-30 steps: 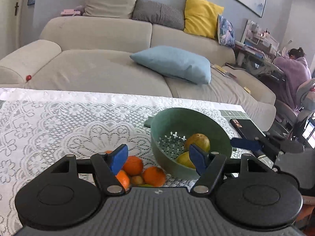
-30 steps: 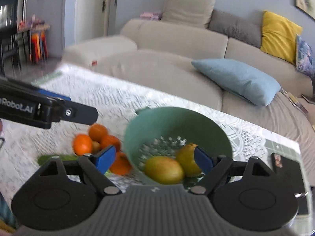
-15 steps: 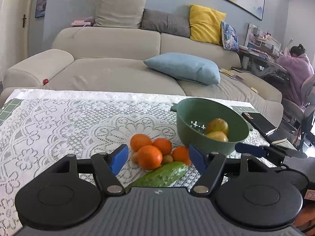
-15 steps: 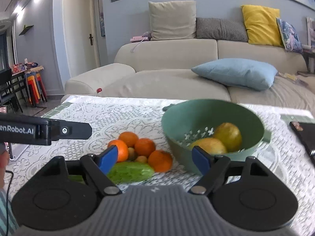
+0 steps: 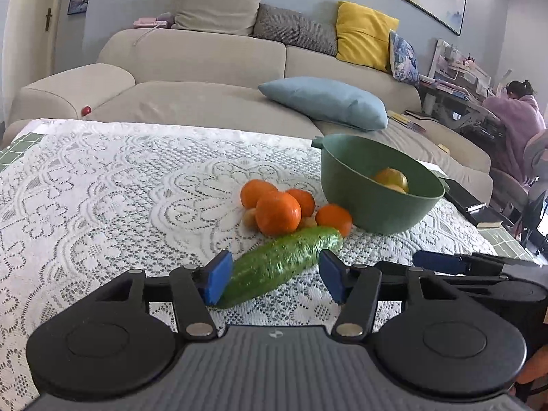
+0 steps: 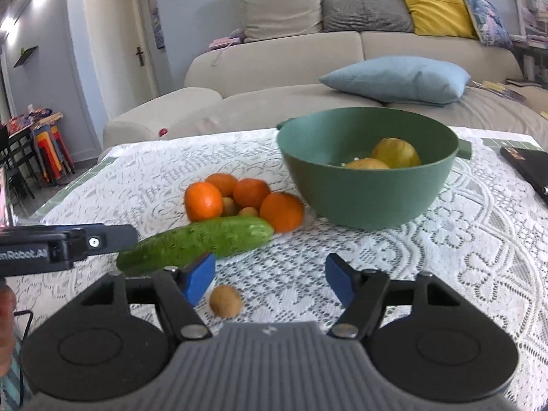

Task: Organize fruits
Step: 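Withdraw both tools from the colander back toward the fruit, then grasp a mandarin with the left gripper while the right gripper grasps a small kiwi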

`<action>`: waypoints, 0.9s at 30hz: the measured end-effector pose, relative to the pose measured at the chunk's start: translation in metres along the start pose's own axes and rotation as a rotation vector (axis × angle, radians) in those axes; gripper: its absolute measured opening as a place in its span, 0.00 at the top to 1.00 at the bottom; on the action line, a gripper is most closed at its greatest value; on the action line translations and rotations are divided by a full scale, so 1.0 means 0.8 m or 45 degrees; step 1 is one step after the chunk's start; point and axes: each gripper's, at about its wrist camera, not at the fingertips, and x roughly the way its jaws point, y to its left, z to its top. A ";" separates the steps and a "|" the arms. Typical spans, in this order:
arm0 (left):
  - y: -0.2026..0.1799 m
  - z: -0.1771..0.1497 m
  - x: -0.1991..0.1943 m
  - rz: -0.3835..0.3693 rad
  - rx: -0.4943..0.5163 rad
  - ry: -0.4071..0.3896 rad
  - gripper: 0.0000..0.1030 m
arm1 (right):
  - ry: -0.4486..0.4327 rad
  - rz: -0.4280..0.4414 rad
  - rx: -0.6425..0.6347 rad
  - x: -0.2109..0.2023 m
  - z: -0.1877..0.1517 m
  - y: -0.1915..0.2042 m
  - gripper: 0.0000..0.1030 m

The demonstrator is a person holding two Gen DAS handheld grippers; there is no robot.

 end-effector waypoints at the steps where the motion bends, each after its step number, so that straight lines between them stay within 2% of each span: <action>1: 0.000 -0.002 0.000 0.002 0.005 -0.002 0.36 | 0.000 0.008 -0.021 0.000 -0.001 0.003 0.40; 6: 0.001 -0.007 0.006 0.004 0.014 0.012 0.40 | 0.025 0.018 -0.074 0.007 -0.007 0.014 0.48; 10: 0.000 -0.010 0.011 0.022 0.035 0.014 0.40 | 0.059 0.023 -0.120 0.014 -0.009 0.020 0.51; 21: -0.003 -0.016 0.018 0.022 0.071 0.019 0.40 | 0.136 0.080 -0.125 0.030 -0.015 0.026 0.74; 27: -0.001 -0.013 0.022 0.021 0.078 0.021 0.39 | 0.162 0.098 -0.118 0.034 -0.016 0.026 0.79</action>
